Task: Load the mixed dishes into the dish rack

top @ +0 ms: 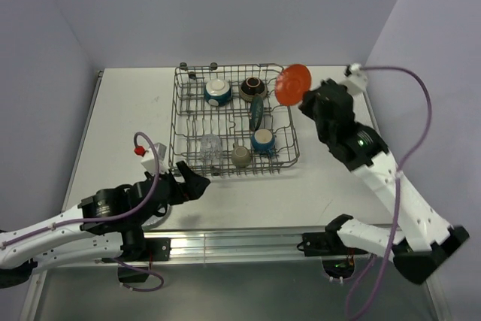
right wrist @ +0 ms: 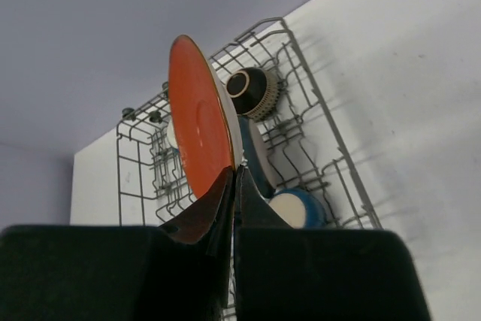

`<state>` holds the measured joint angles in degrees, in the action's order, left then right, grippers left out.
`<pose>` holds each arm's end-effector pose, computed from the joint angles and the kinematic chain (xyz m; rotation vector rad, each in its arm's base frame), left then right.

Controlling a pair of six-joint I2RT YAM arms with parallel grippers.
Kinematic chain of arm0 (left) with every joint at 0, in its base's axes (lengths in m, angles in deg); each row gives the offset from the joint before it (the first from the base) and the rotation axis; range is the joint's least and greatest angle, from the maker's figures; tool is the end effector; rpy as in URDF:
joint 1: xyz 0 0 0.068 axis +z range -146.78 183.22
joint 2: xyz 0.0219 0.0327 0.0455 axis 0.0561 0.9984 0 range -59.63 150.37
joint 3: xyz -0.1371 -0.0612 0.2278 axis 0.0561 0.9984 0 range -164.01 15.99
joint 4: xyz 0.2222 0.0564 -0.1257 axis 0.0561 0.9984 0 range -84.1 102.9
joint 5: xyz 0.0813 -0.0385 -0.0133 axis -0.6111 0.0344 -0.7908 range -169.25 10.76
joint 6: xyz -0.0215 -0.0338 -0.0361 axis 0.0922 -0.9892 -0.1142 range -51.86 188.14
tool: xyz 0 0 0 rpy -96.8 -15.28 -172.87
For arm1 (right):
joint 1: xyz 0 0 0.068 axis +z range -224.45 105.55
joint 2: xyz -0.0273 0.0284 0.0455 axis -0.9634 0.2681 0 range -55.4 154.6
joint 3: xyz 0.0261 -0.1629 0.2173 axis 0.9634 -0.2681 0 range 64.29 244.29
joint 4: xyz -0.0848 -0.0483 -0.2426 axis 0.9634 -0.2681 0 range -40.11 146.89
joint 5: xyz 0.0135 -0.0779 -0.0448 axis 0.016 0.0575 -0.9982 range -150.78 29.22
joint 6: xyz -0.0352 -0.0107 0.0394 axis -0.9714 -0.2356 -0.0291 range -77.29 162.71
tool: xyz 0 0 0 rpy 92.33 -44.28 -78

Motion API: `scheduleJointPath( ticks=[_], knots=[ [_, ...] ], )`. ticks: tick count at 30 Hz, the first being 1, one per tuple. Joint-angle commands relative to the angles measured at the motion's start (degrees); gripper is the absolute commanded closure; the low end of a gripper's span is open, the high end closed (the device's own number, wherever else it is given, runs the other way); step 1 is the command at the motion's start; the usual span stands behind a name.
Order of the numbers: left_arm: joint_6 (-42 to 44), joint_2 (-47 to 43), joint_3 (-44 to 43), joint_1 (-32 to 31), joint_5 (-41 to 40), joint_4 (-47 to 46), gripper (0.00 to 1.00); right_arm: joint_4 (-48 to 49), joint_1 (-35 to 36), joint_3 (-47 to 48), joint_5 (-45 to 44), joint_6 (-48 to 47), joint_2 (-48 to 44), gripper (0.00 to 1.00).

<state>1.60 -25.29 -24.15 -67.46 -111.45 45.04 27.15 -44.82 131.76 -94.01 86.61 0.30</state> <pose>0.0598 -0.1133 0.2896 -0.2561 2.1563 -0.8512 0.1814 0.0807 0.4082 0.6126 1.7417 0.3537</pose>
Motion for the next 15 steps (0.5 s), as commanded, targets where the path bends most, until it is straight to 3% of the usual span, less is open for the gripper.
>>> scheduleJointPath(
  ticks=[1,8,15],
  knots=[
    [2.6,-1.8,-4.9,0.2,-4.7,3.6,0.01,-1.5,5.4,9.7,-5.4,-6.4,10.3,1.00],
    [3.3,-4.1,-8.2,0.2,-6.1,8.1,0.01,-5.4,11.4,29.9,-7.6,-11.1,29.6,1.00],
    [1.7,-6.2,-7.4,0.2,-6.5,10.7,0.02,-17.3,15.7,49.0,-15.7,-15.3,48.2,1.00]
  ],
)
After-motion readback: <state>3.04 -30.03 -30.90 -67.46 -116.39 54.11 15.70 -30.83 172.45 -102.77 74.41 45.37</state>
